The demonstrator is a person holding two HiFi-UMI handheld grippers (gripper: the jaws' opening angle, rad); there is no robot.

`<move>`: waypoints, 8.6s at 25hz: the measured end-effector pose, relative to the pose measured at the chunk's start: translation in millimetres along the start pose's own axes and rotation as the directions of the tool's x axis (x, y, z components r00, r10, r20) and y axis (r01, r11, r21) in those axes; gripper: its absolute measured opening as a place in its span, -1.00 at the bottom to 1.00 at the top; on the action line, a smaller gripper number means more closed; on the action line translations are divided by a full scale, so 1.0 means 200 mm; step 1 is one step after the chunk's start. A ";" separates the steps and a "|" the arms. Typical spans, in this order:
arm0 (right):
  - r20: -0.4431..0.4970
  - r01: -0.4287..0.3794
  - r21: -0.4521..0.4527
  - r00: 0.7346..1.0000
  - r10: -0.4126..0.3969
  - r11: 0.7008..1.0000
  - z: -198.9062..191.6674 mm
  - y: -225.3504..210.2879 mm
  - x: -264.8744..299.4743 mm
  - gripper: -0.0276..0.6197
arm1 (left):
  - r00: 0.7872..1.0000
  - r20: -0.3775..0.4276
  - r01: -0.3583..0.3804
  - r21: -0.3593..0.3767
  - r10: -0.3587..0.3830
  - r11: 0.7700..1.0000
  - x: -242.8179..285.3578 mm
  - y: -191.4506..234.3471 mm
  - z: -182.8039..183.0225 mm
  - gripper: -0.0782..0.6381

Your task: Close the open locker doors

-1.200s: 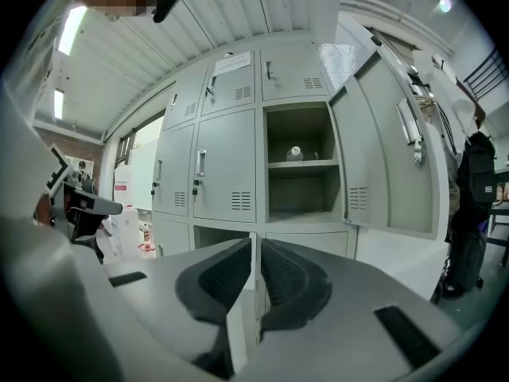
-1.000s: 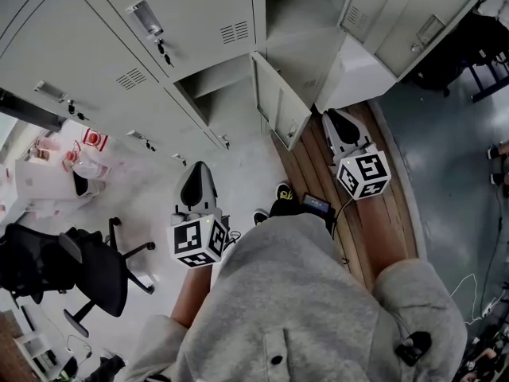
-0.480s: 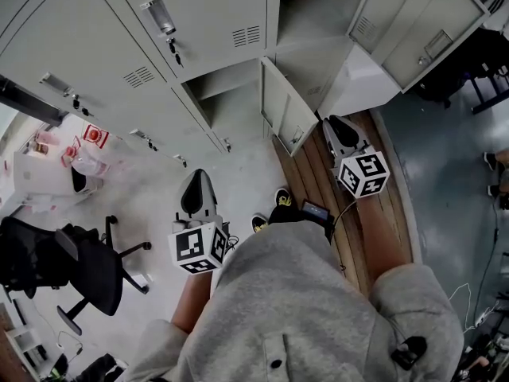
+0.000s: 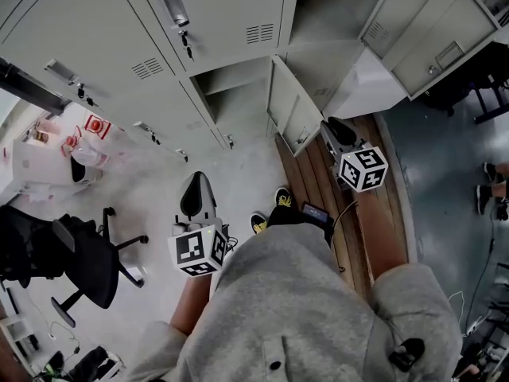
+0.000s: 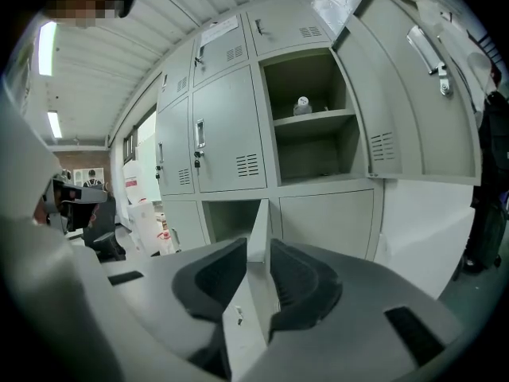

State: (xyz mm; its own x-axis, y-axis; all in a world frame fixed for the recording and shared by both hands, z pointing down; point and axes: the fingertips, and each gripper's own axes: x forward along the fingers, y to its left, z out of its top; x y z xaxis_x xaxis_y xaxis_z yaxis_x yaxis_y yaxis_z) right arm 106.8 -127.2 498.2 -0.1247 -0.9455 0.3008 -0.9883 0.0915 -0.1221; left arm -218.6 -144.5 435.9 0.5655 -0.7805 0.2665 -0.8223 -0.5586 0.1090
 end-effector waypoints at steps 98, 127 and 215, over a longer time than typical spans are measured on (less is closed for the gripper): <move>-0.108 -0.334 -0.182 0.941 0.319 0.925 0.18 1.00 1.56 -0.74 | 0.836 -0.089 -0.549 -0.154 0.542 0.822 -0.49 0.67 -0.21 -0.75; 0.235 -0.045 -0.168 0.968 0.085 0.985 0.55 0.51 -0.24 -0.74 | 1.000 -0.003 -0.030 -0.003 0.030 1.000 -0.04 0.05 0.04 -0.75; 0.290 -0.269 -0.272 0.893 0.345 0.924 1.04 -0.62 -0.60 -0.51 | 0.995 -0.046 0.095 0.083 -0.091 0.992 0.72 -0.86 0.13 -0.75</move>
State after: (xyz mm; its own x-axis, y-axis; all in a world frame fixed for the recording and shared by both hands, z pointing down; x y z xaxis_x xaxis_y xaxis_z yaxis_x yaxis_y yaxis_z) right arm 263.0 -90.3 280.1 -0.4267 -0.9031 -0.0476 -0.9036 0.4236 0.0632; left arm 5.8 -169.3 429.9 0.6349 -0.7124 0.2989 -0.7566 -0.6517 0.0536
